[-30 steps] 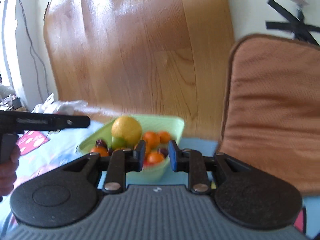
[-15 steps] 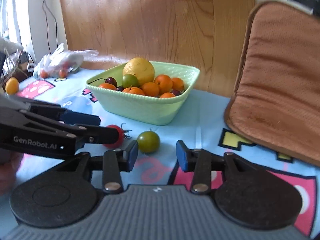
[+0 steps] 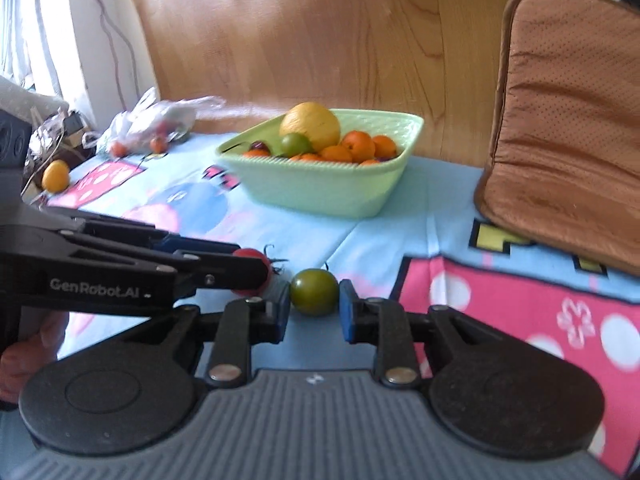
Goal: Organize fruits
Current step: 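Grasp a red tomato with the left gripper while the right gripper grasps a green tomato, then open both grippers, setting the red and green tomatoes back on the tablecloth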
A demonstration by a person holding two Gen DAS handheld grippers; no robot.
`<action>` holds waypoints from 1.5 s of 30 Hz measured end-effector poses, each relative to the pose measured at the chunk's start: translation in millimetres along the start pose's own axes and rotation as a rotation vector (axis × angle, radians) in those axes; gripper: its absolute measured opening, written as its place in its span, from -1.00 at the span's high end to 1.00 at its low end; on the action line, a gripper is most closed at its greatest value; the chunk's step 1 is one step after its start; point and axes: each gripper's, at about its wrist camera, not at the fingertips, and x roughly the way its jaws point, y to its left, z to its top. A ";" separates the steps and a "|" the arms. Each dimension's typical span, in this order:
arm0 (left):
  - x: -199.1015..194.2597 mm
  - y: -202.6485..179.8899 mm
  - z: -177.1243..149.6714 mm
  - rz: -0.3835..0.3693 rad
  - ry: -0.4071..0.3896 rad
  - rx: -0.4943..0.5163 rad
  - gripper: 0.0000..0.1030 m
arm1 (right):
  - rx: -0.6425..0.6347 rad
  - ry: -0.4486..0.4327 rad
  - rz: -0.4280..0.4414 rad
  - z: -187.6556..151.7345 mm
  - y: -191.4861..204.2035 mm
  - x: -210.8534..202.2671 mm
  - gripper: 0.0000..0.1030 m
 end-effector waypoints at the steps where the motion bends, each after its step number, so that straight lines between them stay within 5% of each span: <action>1: -8.6 -2.4 -6.7 0.002 0.001 -0.007 0.42 | -0.012 -0.007 -0.003 -6.7 6.8 -8.2 0.45; 8: -55.8 -17.9 -47.0 0.087 -0.018 -0.018 0.42 | -0.033 -0.043 -0.023 -49.4 48.2 -56.6 0.45; 16: -72.2 -28.6 -61.9 0.159 -0.037 -0.014 0.37 | 0.022 -0.059 -0.063 -67.0 63.8 -66.8 0.39; 21: -72.8 -32.3 -67.0 0.215 -0.058 0.009 0.14 | 0.018 -0.087 -0.099 -74.2 67.9 -68.7 0.33; 25: -75.2 -33.3 -69.7 0.239 -0.072 0.020 0.03 | 0.038 -0.092 -0.101 -76.8 66.4 -71.7 0.02; 35: -72.3 -29.5 -81.6 0.256 -0.079 0.010 -0.31 | 0.003 -0.101 -0.102 -84.8 75.6 -77.6 -0.18; 45: -72.7 -28.3 -84.9 0.264 -0.096 0.013 -0.43 | 0.011 -0.113 -0.110 -86.3 77.5 -79.5 -0.22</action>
